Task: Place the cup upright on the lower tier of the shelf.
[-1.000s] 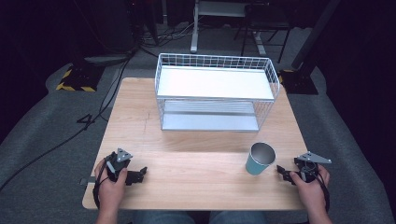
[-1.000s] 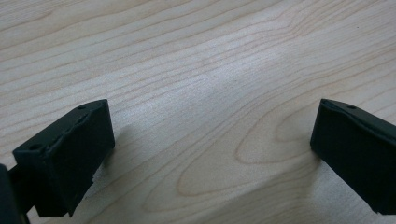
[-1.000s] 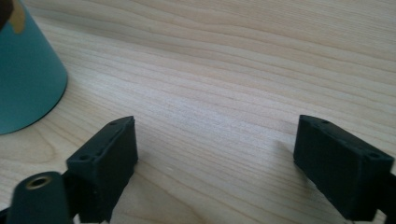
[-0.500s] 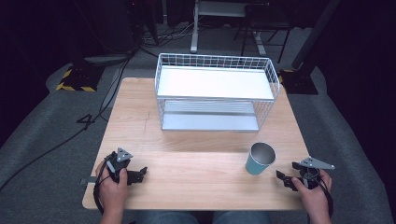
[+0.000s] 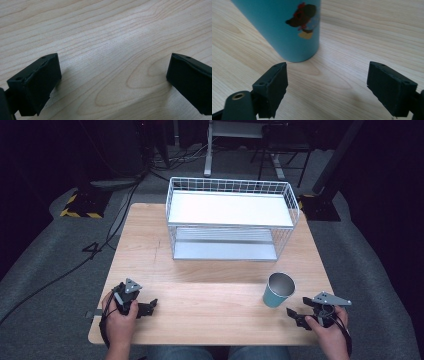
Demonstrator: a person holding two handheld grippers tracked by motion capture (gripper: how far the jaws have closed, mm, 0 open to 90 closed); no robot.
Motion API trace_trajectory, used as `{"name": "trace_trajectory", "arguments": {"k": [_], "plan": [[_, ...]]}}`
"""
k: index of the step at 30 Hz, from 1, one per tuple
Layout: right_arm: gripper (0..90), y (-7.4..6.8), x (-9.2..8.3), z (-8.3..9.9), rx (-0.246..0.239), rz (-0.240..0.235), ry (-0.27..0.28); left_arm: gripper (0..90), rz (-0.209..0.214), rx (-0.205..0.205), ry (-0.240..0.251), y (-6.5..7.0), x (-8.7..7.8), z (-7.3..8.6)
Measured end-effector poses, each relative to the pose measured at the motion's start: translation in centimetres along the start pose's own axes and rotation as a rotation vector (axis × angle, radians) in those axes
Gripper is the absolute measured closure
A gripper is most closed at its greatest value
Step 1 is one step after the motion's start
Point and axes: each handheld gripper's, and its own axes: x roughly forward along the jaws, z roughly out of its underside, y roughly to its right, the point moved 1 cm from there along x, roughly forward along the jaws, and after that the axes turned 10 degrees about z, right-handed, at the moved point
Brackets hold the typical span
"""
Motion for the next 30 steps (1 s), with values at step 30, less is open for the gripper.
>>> {"name": "trace_trajectory", "arguments": {"k": [30], "plan": [[16.0,-4.8,4.3,-2.6,-0.012,-0.023,0.109,0.1,-0.001,0.001,0.001,0.0,0.0,0.0]]}}
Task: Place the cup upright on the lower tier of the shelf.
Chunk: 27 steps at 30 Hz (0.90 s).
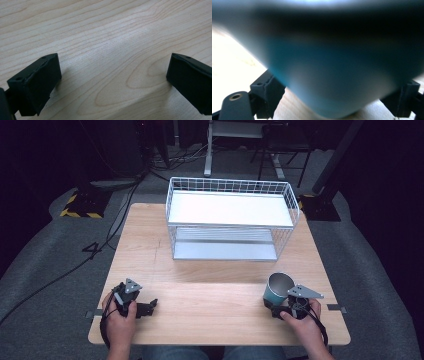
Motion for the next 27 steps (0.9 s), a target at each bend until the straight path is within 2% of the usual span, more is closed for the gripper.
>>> {"name": "trace_trajectory", "arguments": {"k": [2,7,12,20,27], "plan": [[16.0,-0.21,0.34,-0.09,0.021,0.009,0.018,0.1,0.0,0.0,0.0,0.0,0.0,0.0],[16.6,-0.36,0.61,-0.16,0.035,0.019,0.039,0.1,0.0,0.0,0.0,0.0,0.0,0.0],[21.6,-0.36,0.65,-0.09,0.037,0.036,0.056,0.1,0.0,0.0,0.0,0.0,0.0,0.0],[22.4,-0.3,0.57,-0.05,0.039,0.034,0.053,0.1,0.0,0.0,0.0,0.0,0.0,0.0],[22.7,-0.35,0.45,-0.03,0.026,0.04,0.078,0.1,0.0,0.0,0.0,0.0,0.0,0.0]]}}
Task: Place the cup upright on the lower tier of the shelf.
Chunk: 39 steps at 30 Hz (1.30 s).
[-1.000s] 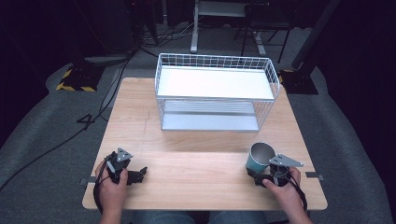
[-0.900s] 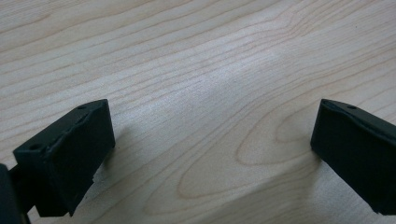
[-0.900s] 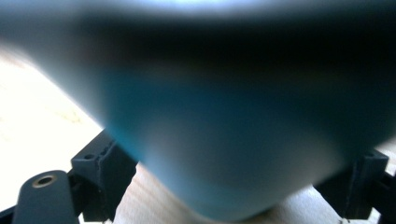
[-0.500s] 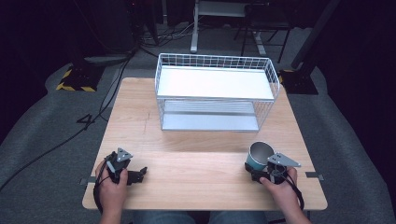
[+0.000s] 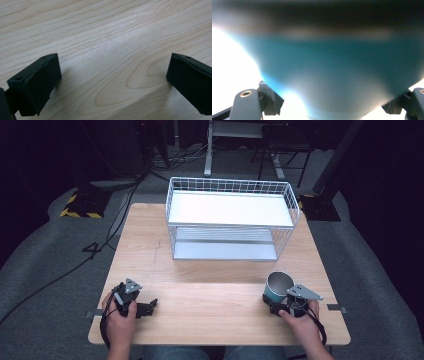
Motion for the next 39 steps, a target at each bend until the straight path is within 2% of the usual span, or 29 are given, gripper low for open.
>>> {"name": "trace_trajectory", "arguments": {"k": [6,14,20,27,39], "plan": [[22.8,-0.1,-0.2,0.0,0.006,-0.004,0.016,0.1,0.0,0.0,0.0,0.0,0.0,0.0],[22.8,-0.3,-0.6,-1.2,0.008,-0.011,0.025,0.1,0.0,0.001,-0.001,0.0,0.0,0.0],[22.8,-0.8,-0.3,-2.1,0.006,-0.021,0.005,0.1,0.001,0.001,-0.001,0.0,0.0,0.0],[22.8,-1.5,0.6,-3.9,-0.002,-0.032,-0.001,0.1,0.001,0.001,-0.001,0.0,0.0,0.0],[22.8,-3.3,3.5,-7.7,-0.027,-0.047,0.011,0.1,0.0,0.0,0.0,0.0,0.0,0.0]]}}
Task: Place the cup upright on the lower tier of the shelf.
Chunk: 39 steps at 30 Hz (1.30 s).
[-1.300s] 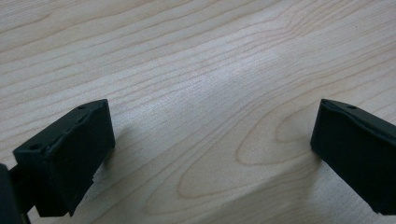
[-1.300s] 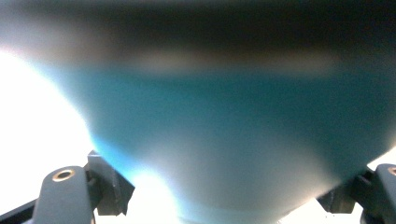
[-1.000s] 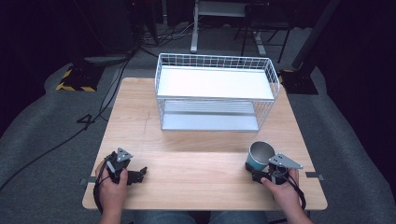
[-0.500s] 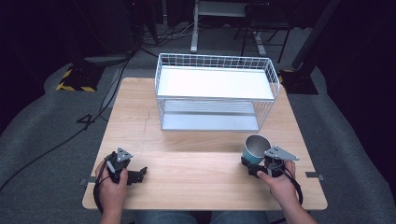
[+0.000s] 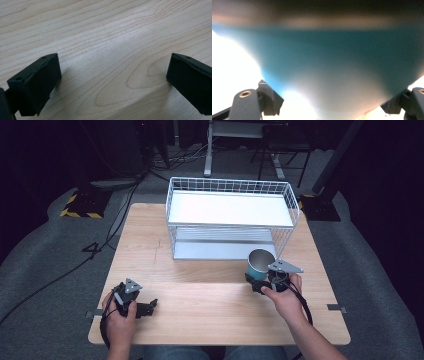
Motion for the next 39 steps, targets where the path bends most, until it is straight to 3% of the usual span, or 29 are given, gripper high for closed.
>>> {"name": "trace_trajectory", "arguments": {"k": [19,30,39], "plan": [[22.8,-0.9,3.9,-2.6,0.03,0.012,-0.002,0.1,0.0,0.001,0.0,0.0,0.0,0.0],[22.8,-1.6,6.9,-4.0,0.047,0.05,0.011,0.1,0.001,-0.001,-0.001,0.0,0.0,0.0],[22.8,-2.5,9.2,-5.0,0.029,0.078,0.025,0.1,0.001,0.0,0.0,0.0,0.0,0.0]]}}
